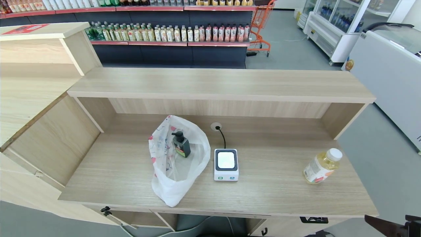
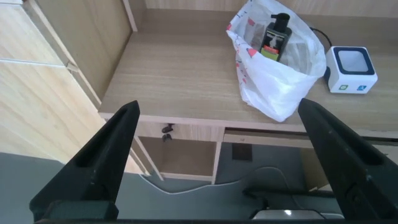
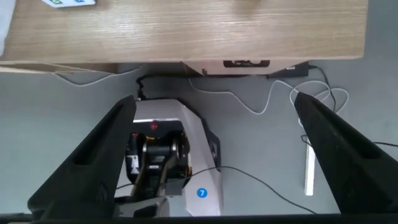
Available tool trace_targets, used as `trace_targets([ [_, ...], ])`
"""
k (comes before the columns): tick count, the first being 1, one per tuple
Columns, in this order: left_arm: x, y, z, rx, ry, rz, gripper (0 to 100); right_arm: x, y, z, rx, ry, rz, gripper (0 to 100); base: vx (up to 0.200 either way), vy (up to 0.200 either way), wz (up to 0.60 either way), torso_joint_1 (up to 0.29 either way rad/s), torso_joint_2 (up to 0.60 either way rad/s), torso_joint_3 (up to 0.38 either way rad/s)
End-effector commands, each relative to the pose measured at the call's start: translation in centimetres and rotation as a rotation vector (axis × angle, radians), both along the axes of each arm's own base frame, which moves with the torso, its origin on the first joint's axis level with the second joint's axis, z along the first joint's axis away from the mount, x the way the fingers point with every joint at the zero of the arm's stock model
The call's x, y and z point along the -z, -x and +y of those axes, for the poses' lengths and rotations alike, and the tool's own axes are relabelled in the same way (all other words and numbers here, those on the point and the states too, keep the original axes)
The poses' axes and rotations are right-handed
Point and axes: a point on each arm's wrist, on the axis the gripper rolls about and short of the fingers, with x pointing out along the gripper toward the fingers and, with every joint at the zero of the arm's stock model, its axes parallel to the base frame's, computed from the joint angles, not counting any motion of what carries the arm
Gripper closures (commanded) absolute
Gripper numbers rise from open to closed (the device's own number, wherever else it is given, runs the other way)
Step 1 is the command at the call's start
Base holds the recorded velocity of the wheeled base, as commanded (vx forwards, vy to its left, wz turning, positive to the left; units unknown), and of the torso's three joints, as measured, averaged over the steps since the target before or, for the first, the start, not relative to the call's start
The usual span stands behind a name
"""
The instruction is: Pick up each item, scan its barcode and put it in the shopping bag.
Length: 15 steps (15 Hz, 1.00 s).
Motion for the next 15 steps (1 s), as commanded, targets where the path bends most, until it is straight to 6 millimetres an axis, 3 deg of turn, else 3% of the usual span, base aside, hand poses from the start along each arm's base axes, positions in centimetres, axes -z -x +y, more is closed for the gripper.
trace_targets([
  [1,0.0,0.0,0.0,0.000,-0.001,0.000,0,0.0,-0.1,-0.4,0.051,0.002,-0.001,0,0.000,-0.200,0.00,-0.012,-0.01,0.007],
  [10,0.0,0.0,0.0,0.000,0.002,0.000,0,0.3,0.4,-1.3,0.149,0.004,-0.060,0,0.000,-0.178,0.00,0.008,0.00,0.001],
  [12,0.0,0.0,0.0,0.000,0.002,0.000,0,1.2,-1.1,-2.0,0.210,0.013,-0.062,0,0.000,0.000,0.00,0.000,0.00,0.000],
  [15,0.0,0.0,0.0,0.000,0.002,0.000,0,4.5,-3.5,-3.0,0.224,0.094,-0.088,0,0.000,0.000,0.00,0.000,0.00,0.000],
])
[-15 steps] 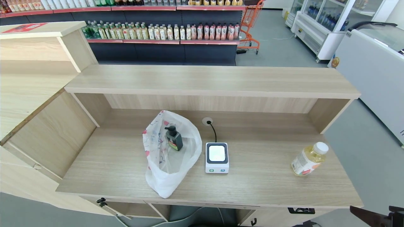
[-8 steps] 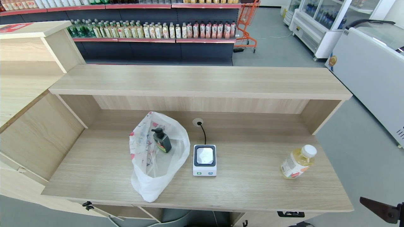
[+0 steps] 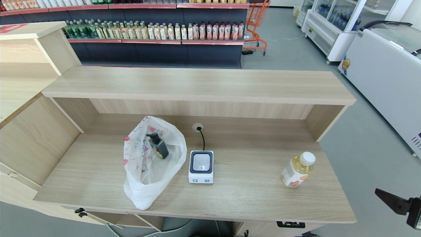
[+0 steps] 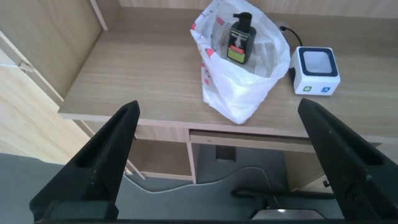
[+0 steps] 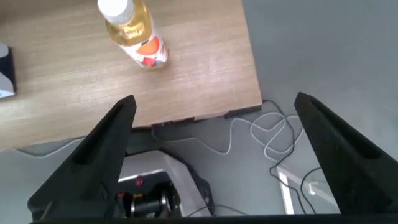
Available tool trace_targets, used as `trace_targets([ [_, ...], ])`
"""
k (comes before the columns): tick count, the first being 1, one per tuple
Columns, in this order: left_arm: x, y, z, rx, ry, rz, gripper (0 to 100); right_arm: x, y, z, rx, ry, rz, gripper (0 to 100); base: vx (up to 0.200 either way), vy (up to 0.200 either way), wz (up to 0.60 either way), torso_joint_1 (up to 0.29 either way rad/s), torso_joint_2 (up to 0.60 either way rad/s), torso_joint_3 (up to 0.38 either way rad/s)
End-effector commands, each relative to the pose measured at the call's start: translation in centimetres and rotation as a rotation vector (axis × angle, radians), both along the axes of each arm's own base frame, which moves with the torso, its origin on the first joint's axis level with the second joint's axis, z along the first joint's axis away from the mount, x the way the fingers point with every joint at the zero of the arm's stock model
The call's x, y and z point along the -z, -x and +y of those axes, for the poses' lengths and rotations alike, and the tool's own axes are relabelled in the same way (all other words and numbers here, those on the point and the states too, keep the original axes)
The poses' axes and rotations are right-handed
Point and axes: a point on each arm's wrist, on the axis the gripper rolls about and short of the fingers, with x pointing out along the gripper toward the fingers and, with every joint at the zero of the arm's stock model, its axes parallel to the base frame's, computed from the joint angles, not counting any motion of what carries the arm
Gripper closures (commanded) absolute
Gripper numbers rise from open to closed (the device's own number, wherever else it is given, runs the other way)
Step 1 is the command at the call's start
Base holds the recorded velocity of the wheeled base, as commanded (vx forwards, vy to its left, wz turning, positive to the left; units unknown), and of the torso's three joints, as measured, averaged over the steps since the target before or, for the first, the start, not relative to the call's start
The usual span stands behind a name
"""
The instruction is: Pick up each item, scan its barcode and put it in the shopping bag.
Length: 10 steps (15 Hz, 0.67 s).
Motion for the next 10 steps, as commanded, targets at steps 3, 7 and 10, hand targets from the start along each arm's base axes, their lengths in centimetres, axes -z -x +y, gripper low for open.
trace_targets([
  [3,0.0,0.0,0.0,-0.001,0.000,0.000,0,5.6,-3.7,-1.0,0.013,0.038,0.127,0,0.000,0.000,0.00,0.000,0.00,0.000],
  [7,0.0,0.0,0.0,-0.001,0.000,0.000,0,7.1,-6.6,-1.2,-0.004,0.032,0.110,0,0.000,0.000,0.00,0.000,0.00,0.000],
  [10,0.0,0.0,0.0,-0.001,0.000,0.000,0,8.4,-8.1,0.0,-0.094,0.018,0.125,0,0.000,0.000,0.00,0.000,0.00,0.000],
])
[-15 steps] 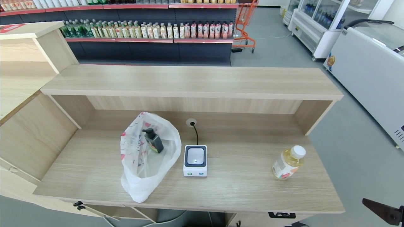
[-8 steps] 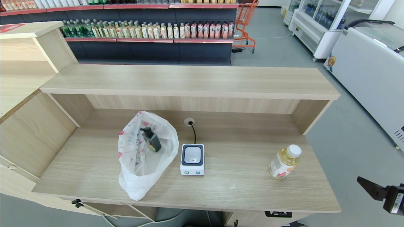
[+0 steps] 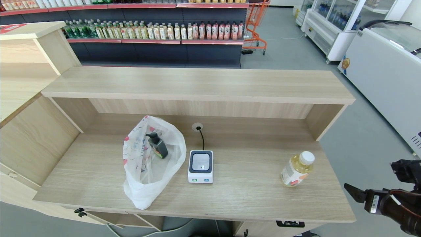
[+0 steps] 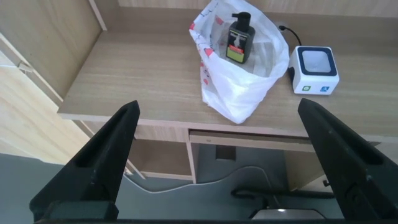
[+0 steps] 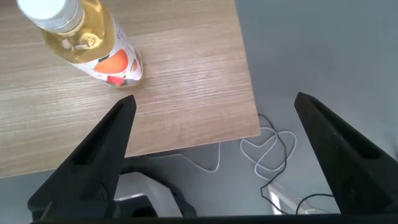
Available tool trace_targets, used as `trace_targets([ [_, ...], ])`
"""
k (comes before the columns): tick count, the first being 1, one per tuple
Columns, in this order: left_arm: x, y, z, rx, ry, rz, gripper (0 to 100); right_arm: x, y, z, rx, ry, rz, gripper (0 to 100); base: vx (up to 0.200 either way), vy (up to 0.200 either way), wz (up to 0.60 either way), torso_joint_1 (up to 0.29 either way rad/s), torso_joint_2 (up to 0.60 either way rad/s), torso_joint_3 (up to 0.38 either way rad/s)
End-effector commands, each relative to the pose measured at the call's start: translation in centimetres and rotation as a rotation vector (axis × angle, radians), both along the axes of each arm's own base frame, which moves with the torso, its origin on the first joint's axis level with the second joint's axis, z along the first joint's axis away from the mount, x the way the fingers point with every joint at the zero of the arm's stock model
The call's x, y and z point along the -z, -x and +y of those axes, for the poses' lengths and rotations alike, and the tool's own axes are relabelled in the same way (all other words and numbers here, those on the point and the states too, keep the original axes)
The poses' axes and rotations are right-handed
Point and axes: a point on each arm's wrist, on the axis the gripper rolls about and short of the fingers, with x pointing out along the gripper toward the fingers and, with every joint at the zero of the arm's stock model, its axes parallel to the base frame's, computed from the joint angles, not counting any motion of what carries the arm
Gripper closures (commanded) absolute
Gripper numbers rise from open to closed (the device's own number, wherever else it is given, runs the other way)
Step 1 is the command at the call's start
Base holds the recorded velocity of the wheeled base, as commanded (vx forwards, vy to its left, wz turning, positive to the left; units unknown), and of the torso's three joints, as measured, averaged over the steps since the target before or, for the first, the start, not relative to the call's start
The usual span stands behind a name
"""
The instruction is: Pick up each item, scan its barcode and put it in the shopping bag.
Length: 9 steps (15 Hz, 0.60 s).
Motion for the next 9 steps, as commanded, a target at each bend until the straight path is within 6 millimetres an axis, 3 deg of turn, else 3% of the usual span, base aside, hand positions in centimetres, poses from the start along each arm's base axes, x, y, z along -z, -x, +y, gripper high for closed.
trace_targets([
  [1,0.0,0.0,0.0,0.000,-0.001,0.000,0,2.6,-1.5,1.1,-0.074,-0.016,0.100,0,0.000,0.000,0.00,0.000,0.00,0.000],
  [9,0.1,0.0,0.0,0.000,0.000,0.002,0,4.3,-7.7,3.3,-0.171,-0.003,0.025,0,0.000,0.000,0.00,0.000,0.00,0.000],
])
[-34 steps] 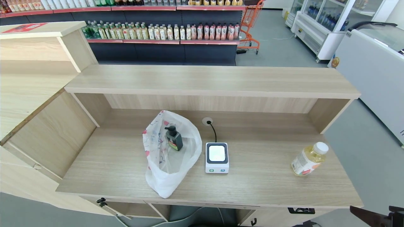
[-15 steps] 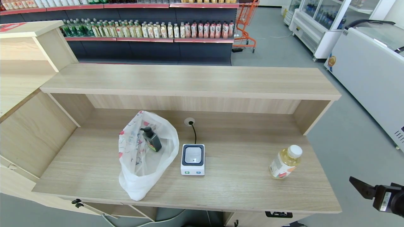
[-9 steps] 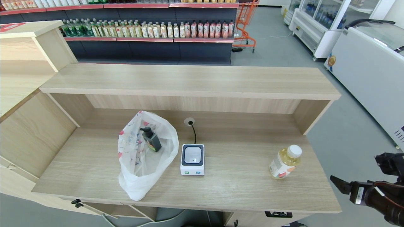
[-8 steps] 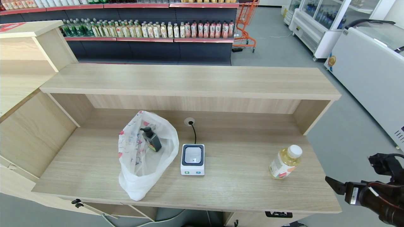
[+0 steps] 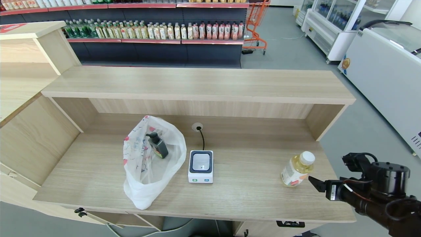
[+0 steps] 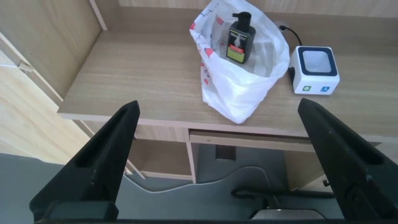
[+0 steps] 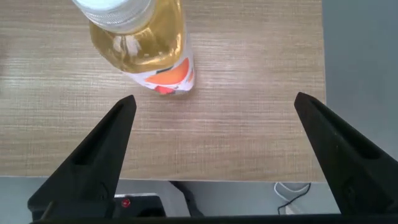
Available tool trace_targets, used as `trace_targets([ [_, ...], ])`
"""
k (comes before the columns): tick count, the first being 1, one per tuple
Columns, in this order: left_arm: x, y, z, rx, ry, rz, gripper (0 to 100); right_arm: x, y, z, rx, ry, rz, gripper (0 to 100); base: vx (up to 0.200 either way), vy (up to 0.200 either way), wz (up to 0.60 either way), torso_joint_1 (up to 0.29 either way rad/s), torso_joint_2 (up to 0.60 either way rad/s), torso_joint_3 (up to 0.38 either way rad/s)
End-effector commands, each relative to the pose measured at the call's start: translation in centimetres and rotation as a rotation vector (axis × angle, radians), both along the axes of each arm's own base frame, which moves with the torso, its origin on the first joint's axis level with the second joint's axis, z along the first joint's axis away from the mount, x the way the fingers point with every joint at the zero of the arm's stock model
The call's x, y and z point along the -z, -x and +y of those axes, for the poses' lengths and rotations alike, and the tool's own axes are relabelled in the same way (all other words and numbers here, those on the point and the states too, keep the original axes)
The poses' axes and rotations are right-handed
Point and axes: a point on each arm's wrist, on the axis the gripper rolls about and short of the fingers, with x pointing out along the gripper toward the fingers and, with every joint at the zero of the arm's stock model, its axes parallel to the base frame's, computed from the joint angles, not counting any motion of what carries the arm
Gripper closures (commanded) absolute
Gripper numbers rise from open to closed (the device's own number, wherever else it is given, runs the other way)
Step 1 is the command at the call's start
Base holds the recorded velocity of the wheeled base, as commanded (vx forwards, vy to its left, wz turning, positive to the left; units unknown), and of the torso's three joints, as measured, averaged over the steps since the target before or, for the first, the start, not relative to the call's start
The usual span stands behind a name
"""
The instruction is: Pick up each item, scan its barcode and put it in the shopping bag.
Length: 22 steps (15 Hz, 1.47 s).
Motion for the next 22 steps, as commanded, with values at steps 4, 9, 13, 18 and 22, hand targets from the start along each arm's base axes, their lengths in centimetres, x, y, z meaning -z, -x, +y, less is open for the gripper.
trace_targets([
  [4,0.0,0.0,0.0,0.000,0.000,0.000,0,1.6,-2.3,1.6,-0.079,-0.013,0.002,0,0.000,0.000,0.00,0.000,0.00,0.000],
  [9,0.0,0.0,0.0,0.000,0.000,0.000,0,3.0,-4.4,2.8,-0.099,-0.003,-0.020,0,0.000,0.000,0.00,0.000,0.00,0.000],
  [13,0.0,0.0,0.0,0.000,0.000,0.000,0,4.1,-5.6,4.0,-0.131,-0.009,-0.067,0,0.000,0.000,0.00,0.000,0.00,0.000],
  [18,0.0,0.0,0.0,0.000,0.000,0.001,0,5.5,-7.5,4.7,-0.141,-0.018,-0.093,0,0.000,0.000,0.00,0.000,0.00,0.000],
  [22,0.0,0.0,0.0,0.000,0.000,0.000,0,5.4,-9.2,5.6,-0.155,-0.042,-0.147,0,0.000,0.000,0.00,0.000,0.00,0.000],
])
